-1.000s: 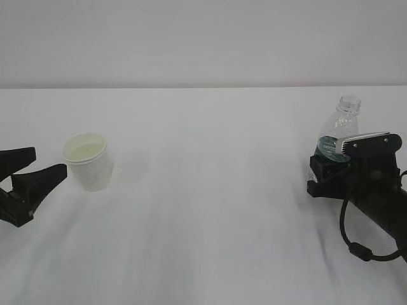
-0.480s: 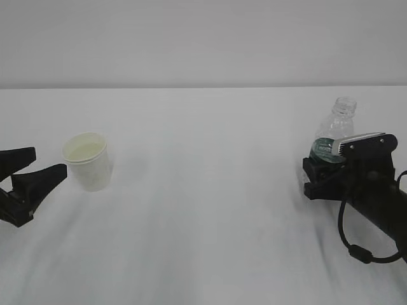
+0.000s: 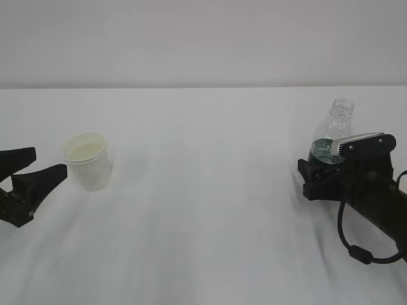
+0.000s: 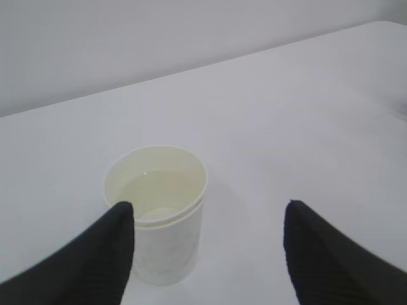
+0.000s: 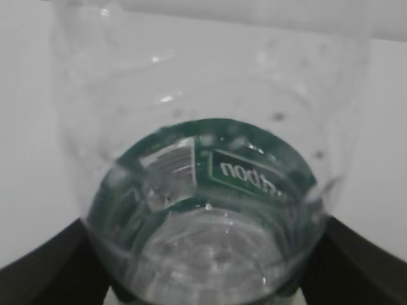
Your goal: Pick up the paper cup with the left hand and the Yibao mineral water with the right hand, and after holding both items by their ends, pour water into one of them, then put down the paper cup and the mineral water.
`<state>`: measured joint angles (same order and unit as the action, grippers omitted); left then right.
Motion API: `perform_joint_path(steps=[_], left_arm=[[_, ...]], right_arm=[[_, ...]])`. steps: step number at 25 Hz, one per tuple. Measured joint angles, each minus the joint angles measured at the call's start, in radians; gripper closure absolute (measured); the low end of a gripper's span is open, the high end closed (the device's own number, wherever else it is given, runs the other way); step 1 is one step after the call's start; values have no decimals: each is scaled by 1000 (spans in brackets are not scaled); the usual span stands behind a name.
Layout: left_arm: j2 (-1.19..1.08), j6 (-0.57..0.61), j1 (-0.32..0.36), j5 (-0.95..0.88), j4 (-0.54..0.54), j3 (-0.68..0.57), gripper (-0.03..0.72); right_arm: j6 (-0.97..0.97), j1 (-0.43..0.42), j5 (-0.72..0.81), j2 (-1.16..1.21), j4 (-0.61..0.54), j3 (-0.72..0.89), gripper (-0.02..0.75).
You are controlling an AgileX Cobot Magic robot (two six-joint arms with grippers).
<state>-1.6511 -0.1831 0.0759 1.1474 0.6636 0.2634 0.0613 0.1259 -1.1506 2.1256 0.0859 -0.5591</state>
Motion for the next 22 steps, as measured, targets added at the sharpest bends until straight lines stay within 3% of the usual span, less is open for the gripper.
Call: perform_joint_path(steps=[22], left_arm=[[0,-28,0,0,2,0,169]], right_arm=[[-12,0,0,-76,-4,42,117]])
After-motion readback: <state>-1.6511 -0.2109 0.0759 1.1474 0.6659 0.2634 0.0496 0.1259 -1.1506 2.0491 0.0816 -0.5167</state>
